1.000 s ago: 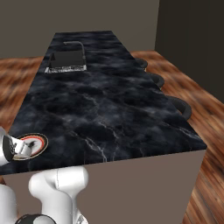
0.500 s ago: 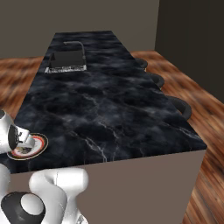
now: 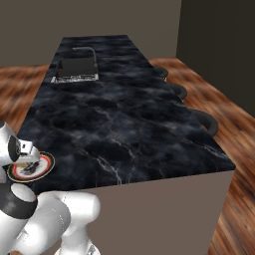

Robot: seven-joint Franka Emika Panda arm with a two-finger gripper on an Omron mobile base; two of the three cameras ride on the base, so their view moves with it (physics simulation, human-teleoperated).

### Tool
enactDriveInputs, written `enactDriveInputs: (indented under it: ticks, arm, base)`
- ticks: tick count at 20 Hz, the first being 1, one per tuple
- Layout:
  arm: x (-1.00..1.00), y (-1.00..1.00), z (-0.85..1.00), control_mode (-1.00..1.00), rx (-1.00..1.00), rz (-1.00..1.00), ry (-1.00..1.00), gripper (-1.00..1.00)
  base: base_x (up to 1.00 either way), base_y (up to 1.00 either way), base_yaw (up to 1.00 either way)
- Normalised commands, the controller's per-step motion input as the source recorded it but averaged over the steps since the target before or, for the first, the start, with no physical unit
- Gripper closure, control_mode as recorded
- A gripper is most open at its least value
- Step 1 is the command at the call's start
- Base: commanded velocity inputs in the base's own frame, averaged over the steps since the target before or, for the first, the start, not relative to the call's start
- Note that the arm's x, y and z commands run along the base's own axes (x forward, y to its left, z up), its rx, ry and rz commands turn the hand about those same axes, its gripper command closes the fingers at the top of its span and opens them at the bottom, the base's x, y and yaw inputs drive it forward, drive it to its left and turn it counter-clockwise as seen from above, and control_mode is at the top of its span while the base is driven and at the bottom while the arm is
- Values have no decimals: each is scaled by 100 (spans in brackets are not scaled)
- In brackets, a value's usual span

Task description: Take the baked cake out of the oven and place it on the plate for cooling. Then close the oven door.

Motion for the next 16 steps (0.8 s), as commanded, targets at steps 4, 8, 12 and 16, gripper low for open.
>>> enactDriveInputs:
  ticks: [4, 8, 12, 16]
  arm:
    - [32, 3, -25, -100, -1, 9, 7, 100]
    - [30, 4, -26, -100, 0, 10, 5, 100]
    - [16, 5, -35, -100, 0, 10, 0, 100]
    - [16, 8, -21, -100, 0, 8, 0, 100]
  base:
    - [0, 0, 0]
    - [0, 0, 0]
    - [0, 0, 0]
    - [0, 0, 0]
